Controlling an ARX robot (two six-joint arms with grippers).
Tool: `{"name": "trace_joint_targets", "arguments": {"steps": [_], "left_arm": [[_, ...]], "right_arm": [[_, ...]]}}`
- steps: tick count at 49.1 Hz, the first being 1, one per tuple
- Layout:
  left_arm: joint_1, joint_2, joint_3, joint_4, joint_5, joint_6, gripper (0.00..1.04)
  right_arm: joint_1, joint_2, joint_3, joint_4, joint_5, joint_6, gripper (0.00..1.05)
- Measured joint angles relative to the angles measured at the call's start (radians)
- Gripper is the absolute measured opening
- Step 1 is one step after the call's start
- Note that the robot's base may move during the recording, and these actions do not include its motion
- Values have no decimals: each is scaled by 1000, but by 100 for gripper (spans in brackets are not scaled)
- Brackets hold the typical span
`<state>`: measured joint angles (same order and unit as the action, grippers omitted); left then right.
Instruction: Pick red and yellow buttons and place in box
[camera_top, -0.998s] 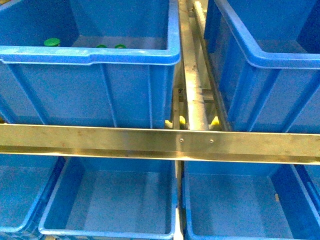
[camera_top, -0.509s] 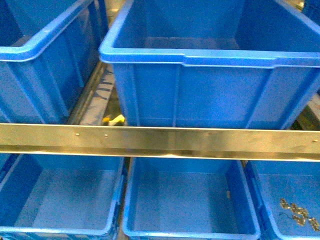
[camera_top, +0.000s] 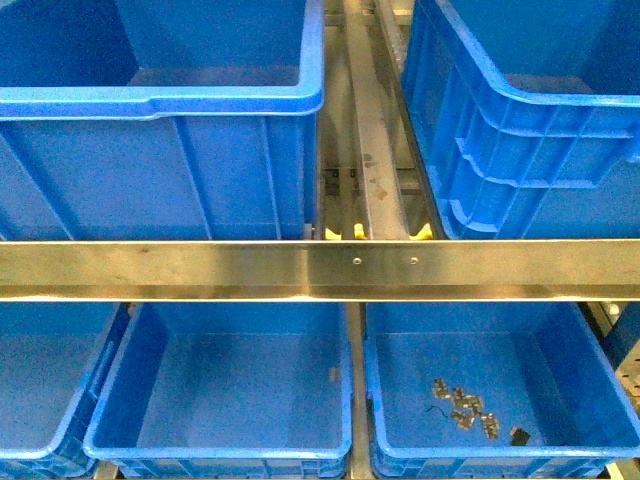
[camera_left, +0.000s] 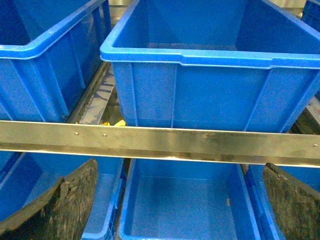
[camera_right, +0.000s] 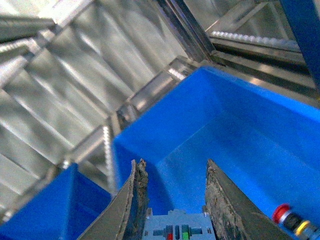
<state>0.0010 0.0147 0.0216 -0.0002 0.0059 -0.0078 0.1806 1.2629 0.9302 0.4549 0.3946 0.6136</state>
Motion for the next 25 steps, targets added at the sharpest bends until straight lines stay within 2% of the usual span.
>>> {"name": "trace_joint_targets", "arguments": {"steps": [8, 13, 22, 25], "left_arm": [[0, 0, 0, 0, -3, 0, 97], [0, 0, 0, 0, -6, 0, 97], [0, 0, 0, 0, -6, 0, 97], [0, 0, 0, 0, -6, 0, 97]], "right_arm": [[-3, 309, 354, -175, -136, -321, 25], [-19, 436, 491, -284, -175, -424, 25], [-100, 793, 905, -675, -256, -646, 25], [-119, 863, 988, -739, -256, -678, 25]]}}
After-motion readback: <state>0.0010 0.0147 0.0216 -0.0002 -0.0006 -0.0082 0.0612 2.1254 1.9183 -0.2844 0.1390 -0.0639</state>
